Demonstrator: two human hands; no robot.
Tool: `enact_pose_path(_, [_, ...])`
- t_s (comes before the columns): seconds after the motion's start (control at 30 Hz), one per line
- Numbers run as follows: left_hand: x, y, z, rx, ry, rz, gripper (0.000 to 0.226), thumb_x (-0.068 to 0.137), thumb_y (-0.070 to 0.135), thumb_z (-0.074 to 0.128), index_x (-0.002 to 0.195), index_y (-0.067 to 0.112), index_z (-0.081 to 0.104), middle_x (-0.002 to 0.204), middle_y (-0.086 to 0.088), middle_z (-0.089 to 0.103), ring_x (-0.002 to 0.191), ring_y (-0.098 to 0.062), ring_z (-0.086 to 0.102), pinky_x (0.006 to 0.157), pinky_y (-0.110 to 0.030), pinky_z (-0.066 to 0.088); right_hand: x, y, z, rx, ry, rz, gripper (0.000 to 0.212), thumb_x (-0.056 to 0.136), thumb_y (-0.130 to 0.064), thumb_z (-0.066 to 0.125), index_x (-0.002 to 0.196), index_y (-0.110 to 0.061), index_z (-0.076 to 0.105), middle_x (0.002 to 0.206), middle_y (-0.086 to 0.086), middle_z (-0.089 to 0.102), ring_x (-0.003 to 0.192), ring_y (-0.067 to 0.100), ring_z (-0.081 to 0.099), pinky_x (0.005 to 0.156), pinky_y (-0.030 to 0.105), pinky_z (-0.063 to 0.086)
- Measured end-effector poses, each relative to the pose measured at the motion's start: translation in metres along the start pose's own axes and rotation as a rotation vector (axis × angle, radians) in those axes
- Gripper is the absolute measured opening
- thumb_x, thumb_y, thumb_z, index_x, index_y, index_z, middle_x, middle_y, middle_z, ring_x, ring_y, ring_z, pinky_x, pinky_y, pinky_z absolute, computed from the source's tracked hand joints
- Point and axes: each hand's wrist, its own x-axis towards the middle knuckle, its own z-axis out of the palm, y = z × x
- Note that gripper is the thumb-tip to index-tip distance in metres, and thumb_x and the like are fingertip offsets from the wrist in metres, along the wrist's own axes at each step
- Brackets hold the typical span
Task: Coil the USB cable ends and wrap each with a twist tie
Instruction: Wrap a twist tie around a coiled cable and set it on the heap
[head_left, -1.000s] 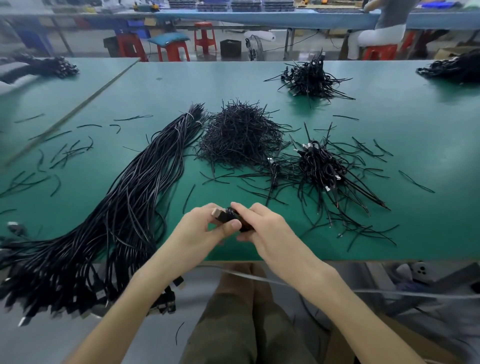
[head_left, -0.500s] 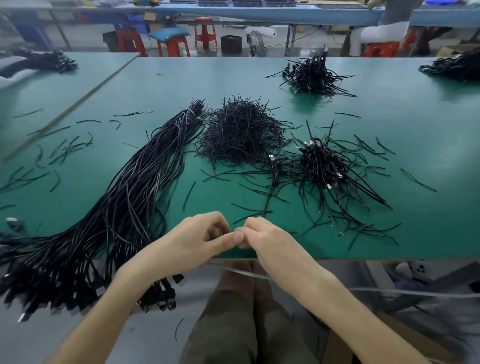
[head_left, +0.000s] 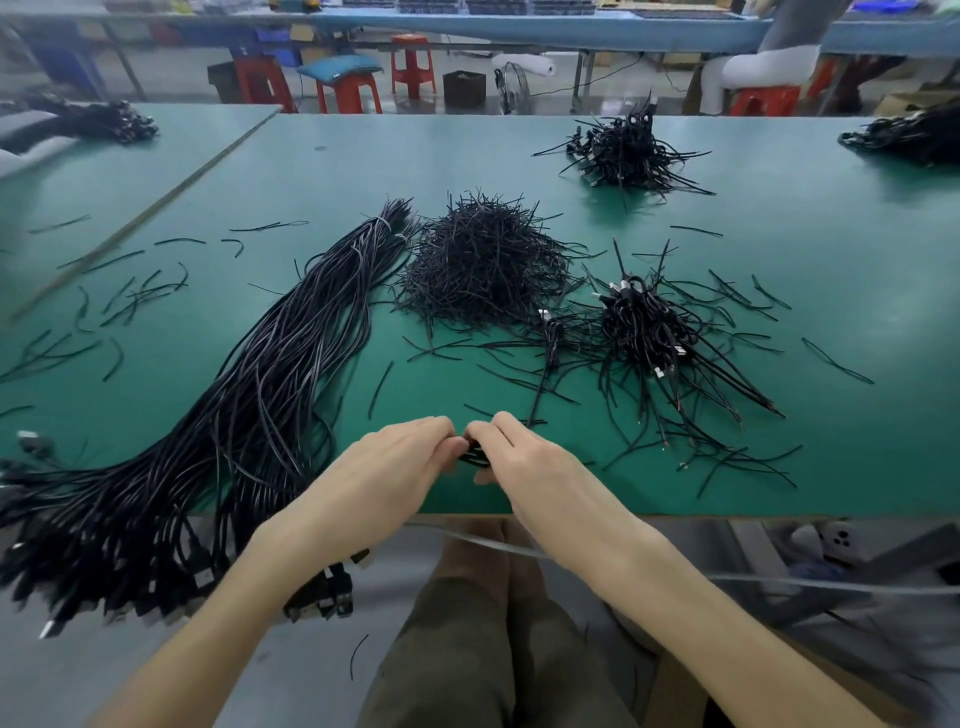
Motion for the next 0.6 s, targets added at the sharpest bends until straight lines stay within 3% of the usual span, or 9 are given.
enact_pose_path(0.1, [0.002, -0.005, -0.001, -0.102, -0.089, -0.011, 0.037, 0.109, 0.044, 0.031, 0.085, 0.024, 0.052, 0.077, 0.004, 0.059, 0.066, -0.013, 0.054, 0.069, -0.034, 0.047, 0.002, 0.001, -0.006, -0.053, -0.041, -0.037, 0.037, 0.094, -0.007, 0.027, 0.123, -0.010, 0.050, 0.109, 0.003, 0.046, 0.091, 0.020, 0.059, 0.074, 0.037, 0.054])
enact_pose_path(0.2, [0.004, -0.007, -0.003, -0.212, -0.216, 0.019, 0.040, 0.109, 0.043, 0.031, 0.079, 0.023, 0.048, 0.065, 0.008, 0.047, 0.054, -0.007, 0.038, 0.056, -0.023, 0.036, 0.004, 0.003, -0.008, -0.080, -0.044, -0.057, 0.044, 0.086, 0.015, 0.050, 0.120, -0.013, 0.052, 0.105, 0.000, 0.043, 0.078, 0.013, 0.040, 0.071, 0.036, 0.051])
enact_pose_path(0.3, [0.005, -0.011, -0.003, -0.361, -0.271, 0.025, 0.042, 0.110, 0.044, 0.031, 0.086, 0.023, 0.058, 0.065, 0.009, 0.044, 0.055, -0.010, 0.036, 0.056, -0.024, 0.035, 0.005, 0.007, -0.005, -0.069, -0.019, -0.093, 0.043, 0.087, 0.013, 0.057, 0.122, -0.012, 0.055, 0.105, 0.001, 0.047, 0.083, 0.015, 0.049, 0.072, 0.037, 0.053])
enact_pose_path(0.37, [0.006, -0.013, 0.001, -0.343, -0.200, 0.018, 0.042, 0.110, 0.043, 0.030, 0.081, 0.022, 0.053, 0.067, 0.009, 0.044, 0.056, -0.009, 0.037, 0.059, -0.025, 0.035, 0.008, 0.009, -0.003, -0.033, 0.056, -0.087, 0.040, 0.096, -0.001, 0.061, 0.133, -0.013, 0.055, 0.109, 0.002, 0.053, 0.092, 0.019, 0.058, 0.075, 0.038, 0.056])
enact_pose_path(0.47, [0.010, -0.018, 0.006, -0.217, -0.022, -0.033, 0.043, 0.109, 0.042, 0.027, 0.077, 0.021, 0.045, 0.068, 0.008, 0.045, 0.057, -0.008, 0.039, 0.061, -0.029, 0.034, 0.013, 0.016, -0.003, -0.003, 0.229, 0.007, 0.057, 0.094, -0.009, 0.068, 0.146, -0.007, 0.046, 0.120, 0.005, 0.056, 0.105, 0.020, 0.058, 0.090, 0.033, 0.054])
enact_pose_path(0.6, [0.019, -0.027, 0.005, -0.401, 0.142, -0.156, 0.043, 0.111, 0.033, 0.029, 0.077, 0.015, 0.046, 0.066, 0.005, 0.042, 0.051, -0.006, 0.036, 0.054, -0.023, 0.031, 0.013, 0.033, -0.010, 0.055, 0.322, 0.150, 0.044, 0.093, -0.002, 0.067, 0.134, -0.006, 0.051, 0.122, 0.005, 0.049, 0.109, 0.021, 0.052, 0.098, 0.033, 0.048])
